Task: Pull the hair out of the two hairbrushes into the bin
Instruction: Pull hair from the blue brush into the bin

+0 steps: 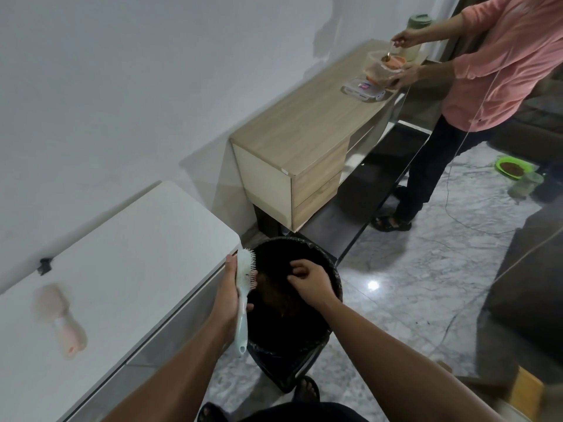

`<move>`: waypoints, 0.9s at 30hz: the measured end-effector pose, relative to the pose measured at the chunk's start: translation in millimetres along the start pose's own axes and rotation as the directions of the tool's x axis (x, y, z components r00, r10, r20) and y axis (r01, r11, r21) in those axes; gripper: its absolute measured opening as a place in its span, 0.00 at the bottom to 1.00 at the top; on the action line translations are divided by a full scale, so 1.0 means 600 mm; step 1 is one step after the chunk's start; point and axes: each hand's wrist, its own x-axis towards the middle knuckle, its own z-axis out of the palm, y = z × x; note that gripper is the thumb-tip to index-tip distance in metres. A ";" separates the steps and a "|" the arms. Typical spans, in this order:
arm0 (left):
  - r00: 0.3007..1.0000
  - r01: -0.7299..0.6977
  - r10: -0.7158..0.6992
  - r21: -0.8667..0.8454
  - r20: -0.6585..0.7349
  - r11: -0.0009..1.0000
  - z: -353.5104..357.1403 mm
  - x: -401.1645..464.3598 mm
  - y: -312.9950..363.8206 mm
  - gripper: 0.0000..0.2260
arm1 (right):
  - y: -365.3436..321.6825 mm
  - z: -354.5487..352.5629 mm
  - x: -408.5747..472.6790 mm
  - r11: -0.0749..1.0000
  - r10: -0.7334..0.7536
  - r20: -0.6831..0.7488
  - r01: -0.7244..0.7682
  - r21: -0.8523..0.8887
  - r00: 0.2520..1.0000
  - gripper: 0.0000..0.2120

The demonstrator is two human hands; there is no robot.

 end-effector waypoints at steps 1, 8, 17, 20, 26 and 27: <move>1.000 0.003 -0.003 -0.006 0.019 1.000 0.008 -0.002 -0.001 0.30 | -0.021 0.013 -0.007 0.995 -0.093 0.010 0.093 0.045 0.996 0.16; 0.999 -0.047 0.048 -0.033 0.019 0.998 0.020 0.013 -0.014 0.42 | -0.078 0.058 -0.030 0.933 -0.351 0.009 0.351 -0.084 0.936 0.10; 0.981 -0.190 0.190 0.212 0.020 0.959 0.021 -0.009 0.013 0.47 | -0.077 0.072 -0.041 0.949 -0.303 -0.039 0.305 0.078 0.952 0.07; 0.987 -0.161 0.155 0.174 0.044 0.972 0.015 -0.018 0.011 0.39 | -0.078 0.063 -0.028 0.958 -0.210 0.002 0.205 0.199 0.978 0.04; 0.977 -0.107 0.142 0.209 -0.158 0.972 0.017 -0.025 -0.008 0.25 | -0.032 0.028 -0.004 0.942 -0.152 0.148 0.189 -0.279 0.977 0.07; 0.977 -0.090 0.121 0.175 -0.177 0.980 0.012 -0.024 -0.008 0.26 | -0.016 0.022 0.001 0.922 -0.096 0.160 0.149 -0.358 0.982 0.08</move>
